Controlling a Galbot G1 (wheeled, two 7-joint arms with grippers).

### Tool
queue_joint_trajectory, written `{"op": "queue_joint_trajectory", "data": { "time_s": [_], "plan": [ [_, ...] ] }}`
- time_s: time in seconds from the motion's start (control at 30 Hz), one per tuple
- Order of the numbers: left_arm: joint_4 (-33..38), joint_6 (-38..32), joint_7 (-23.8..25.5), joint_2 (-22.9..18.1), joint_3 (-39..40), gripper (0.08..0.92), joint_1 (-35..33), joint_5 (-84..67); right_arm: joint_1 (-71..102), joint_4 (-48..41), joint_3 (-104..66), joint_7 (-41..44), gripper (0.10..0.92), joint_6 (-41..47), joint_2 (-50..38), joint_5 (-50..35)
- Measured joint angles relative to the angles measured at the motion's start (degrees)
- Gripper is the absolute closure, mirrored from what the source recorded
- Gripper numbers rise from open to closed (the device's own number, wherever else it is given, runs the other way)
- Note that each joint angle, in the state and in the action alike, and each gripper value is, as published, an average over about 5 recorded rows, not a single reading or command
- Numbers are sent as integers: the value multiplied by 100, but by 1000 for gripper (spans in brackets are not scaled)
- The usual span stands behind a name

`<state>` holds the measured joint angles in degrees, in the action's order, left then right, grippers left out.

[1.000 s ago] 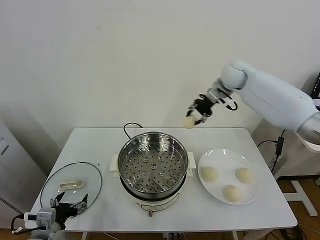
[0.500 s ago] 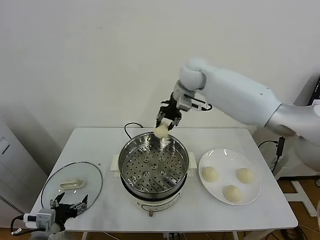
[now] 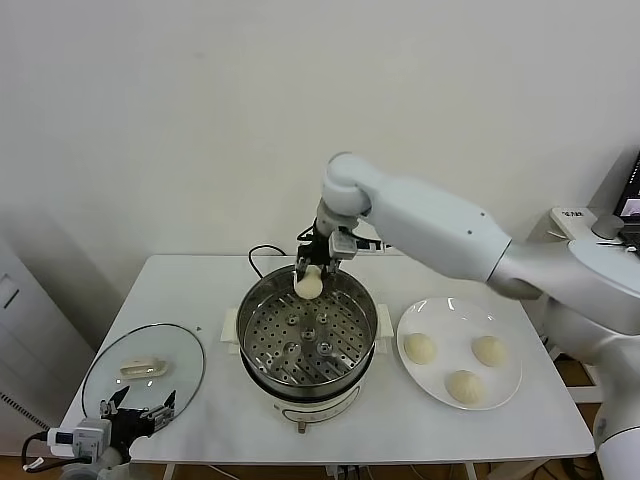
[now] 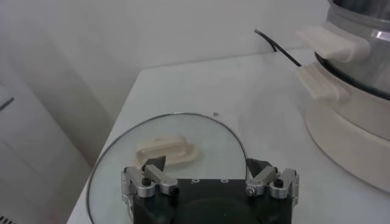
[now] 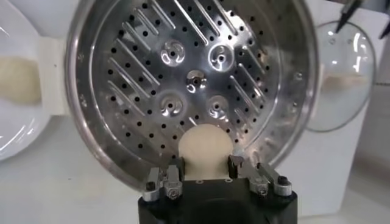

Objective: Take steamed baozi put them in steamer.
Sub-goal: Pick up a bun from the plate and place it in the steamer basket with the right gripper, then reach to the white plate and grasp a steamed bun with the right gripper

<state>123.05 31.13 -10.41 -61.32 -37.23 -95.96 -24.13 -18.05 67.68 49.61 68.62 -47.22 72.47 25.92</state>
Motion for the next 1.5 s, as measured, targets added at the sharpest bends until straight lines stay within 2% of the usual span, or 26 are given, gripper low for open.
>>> {"op": "queue_joint_trajectory", "data": {
  "time_s": [0.37, 0.77, 0.9, 1.3, 1.5],
  "plan": [
    [-19, 9, 0, 5, 37, 177, 39, 15, 424, -35, -175, -47, 551, 1, 98, 488],
    [-19, 12, 0, 12, 45, 177, 35, 27, 380, 13, -299, -77, 240, 2, 5, 389],
    [1, 12, 0, 17, 20, 177, 16, 26, 78, 50, -139, -15, 205, 2, -193, -146],
    [45, -4, 1, 24, -10, 177, -5, -3, -1382, -21, 1257, 375, 203, 70, -1405, -2685],
    [87, 0, 1, 31, -9, 177, -9, -10, -1793, 38, 2051, 461, 203, 926, -2051, -3670]
  ]
}}
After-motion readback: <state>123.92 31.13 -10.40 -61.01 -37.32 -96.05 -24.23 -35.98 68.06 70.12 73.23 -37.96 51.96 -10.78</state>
